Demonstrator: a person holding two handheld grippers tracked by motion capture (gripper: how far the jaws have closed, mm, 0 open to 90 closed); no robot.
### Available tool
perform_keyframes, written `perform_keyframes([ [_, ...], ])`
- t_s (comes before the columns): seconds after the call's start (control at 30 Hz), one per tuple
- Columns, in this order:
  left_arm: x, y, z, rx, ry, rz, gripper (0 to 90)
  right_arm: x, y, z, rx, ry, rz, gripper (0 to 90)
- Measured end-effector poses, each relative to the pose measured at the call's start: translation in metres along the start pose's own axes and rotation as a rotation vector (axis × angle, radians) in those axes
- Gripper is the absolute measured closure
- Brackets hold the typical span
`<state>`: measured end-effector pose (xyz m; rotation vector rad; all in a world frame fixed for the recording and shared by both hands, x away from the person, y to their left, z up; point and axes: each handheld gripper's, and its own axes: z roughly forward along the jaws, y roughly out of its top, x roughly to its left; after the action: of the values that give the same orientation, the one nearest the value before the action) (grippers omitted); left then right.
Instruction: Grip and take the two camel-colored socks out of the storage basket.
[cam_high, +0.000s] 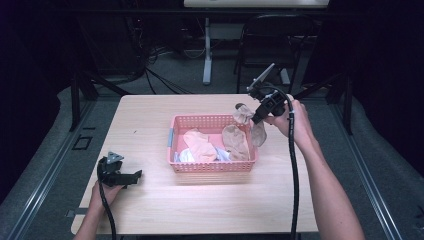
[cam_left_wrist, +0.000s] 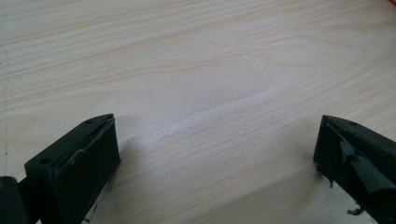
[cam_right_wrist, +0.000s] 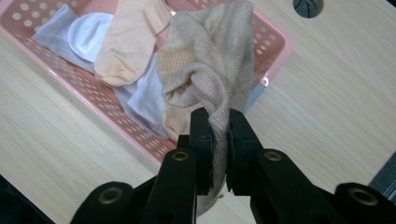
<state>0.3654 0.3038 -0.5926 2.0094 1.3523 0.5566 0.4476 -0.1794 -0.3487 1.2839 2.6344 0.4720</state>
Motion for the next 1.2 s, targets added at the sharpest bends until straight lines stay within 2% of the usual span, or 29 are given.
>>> perform_keyframes([
  [0.3, 0.000, 0.000, 0.000, 0.000, 0.000, 0.000, 0.0, -0.022, -0.022, -0.015, 0.001, -0.022, 0.039, 82.8],
  [0.4, 0.000, 0.000, 0.000, 0.000, 0.001, 0.000, 0.0, -0.033, -0.033, -0.020, -0.014, -0.026, 0.074, 82.8],
  [0.6, 0.000, 0.000, 0.000, -0.002, 0.002, -0.001, 0.0, -0.046, -0.045, -0.022, -0.002, -0.044, 0.103, 82.8],
  [0.97, 0.000, 0.000, 0.000, -0.002, 0.001, 0.000, 0.0, -0.064, -0.062, -0.014, 0.020, -0.073, 0.151, 82.8],
  [1.2, 0.000, 0.000, 0.000, -0.001, 0.001, 0.001, 0.0, -0.074, -0.070, 0.009, 0.062, -0.073, 0.183, 82.7],
])
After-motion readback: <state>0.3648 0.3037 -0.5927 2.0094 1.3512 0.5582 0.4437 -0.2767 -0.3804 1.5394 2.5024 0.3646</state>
